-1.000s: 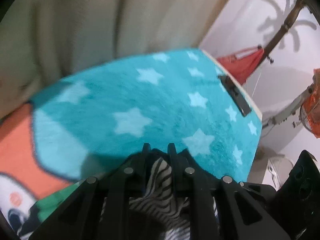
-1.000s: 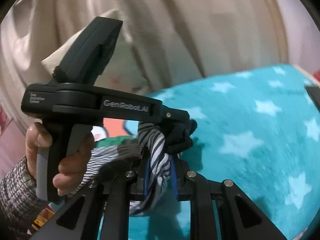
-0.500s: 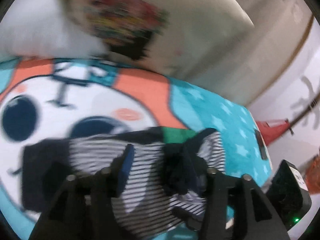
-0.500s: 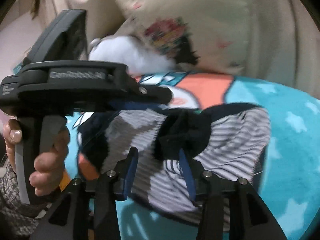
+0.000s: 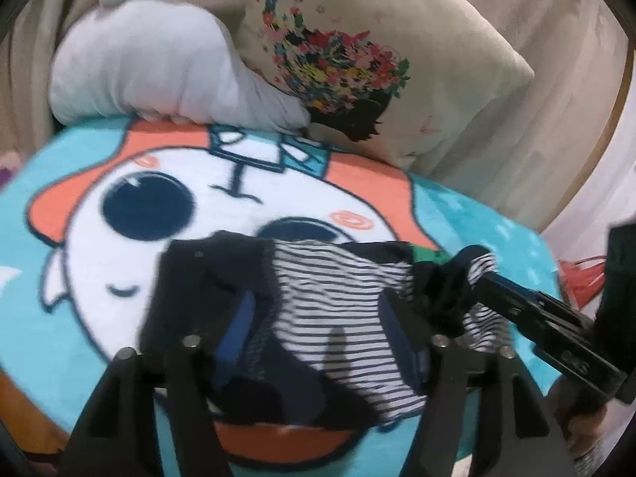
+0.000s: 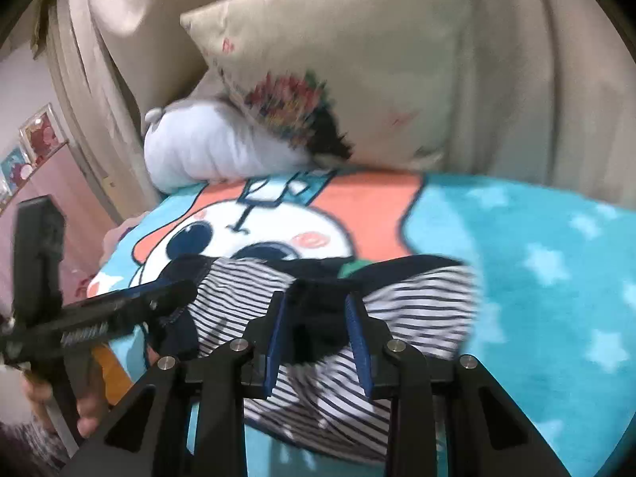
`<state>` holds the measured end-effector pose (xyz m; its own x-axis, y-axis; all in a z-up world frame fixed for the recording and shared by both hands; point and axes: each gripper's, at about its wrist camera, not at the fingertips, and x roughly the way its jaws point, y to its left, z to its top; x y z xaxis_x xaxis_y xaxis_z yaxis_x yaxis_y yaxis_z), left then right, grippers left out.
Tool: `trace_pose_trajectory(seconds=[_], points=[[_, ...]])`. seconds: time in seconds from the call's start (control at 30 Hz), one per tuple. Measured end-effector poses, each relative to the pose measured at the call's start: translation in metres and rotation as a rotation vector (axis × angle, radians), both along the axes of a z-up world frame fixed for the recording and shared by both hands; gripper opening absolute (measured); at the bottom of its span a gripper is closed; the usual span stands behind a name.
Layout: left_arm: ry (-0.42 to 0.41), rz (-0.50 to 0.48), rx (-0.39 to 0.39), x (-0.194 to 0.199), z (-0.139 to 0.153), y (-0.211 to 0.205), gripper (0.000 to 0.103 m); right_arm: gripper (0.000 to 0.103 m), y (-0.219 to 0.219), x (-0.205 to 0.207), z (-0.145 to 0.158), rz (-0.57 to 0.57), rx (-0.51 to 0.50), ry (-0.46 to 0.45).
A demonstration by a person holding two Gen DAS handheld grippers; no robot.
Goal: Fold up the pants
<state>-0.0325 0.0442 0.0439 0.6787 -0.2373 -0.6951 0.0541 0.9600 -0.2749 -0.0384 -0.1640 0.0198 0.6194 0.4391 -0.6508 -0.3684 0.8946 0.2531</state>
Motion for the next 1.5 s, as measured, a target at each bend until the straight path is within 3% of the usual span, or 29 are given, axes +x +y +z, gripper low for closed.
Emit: trace_pose_trajectory(seconds=[0.13,0.27,0.4,0.47,0.57,0.63,0.77,1.0,1.2,1.33,1.47,1.5], points=[[-0.02,0.044,0.065,-0.008,-0.005,0.01,0.079,0.034,0.017,0.024,-0.034,-0.011,-0.056,0.13],[0.021,0.065,0.057,-0.007,-0.022,0.02,0.079,0.035,0.01,0.013,-0.026,-0.034,-0.009,0.082],[0.014,0.075,0.109,-0.005,-0.031,0.018,0.079,0.041,-0.009,-0.002,-0.011,-0.084,0.051,0.052],[0.009,0.061,0.079,-0.008,-0.025,0.021,0.079,0.042,-0.013,-0.006,-0.006,-0.1,0.065,0.046],[-0.005,0.093,-0.045,-0.017,-0.012,0.045,0.079,0.046,-0.011,-0.01,0.004,-0.097,0.07,0.031],[-0.032,0.154,-0.093,-0.024,-0.003,0.066,0.079,0.059,-0.003,-0.013,0.012,-0.074,0.066,0.011],[-0.046,0.268,-0.11,-0.037,-0.001,0.099,0.079,0.065,0.03,-0.011,0.018,0.029,0.048,0.011],[-0.016,0.355,-0.154,-0.051,-0.017,0.136,0.079,0.066,0.117,0.015,0.004,0.24,0.024,0.158],[-0.018,0.397,-0.165,-0.064,-0.023,0.166,0.079,0.076,0.2,0.051,-0.02,0.309,-0.171,0.254],[-0.033,0.4,-0.156,-0.075,-0.026,0.176,0.079,0.091,0.238,0.069,-0.047,0.284,-0.291,0.332],[-0.035,0.383,-0.166,-0.079,-0.031,0.178,0.079,0.091,0.266,0.069,-0.058,0.29,-0.481,0.302],[-0.034,0.372,-0.171,-0.08,-0.033,0.176,0.079,0.081,0.267,0.068,-0.058,0.294,-0.507,0.29]])
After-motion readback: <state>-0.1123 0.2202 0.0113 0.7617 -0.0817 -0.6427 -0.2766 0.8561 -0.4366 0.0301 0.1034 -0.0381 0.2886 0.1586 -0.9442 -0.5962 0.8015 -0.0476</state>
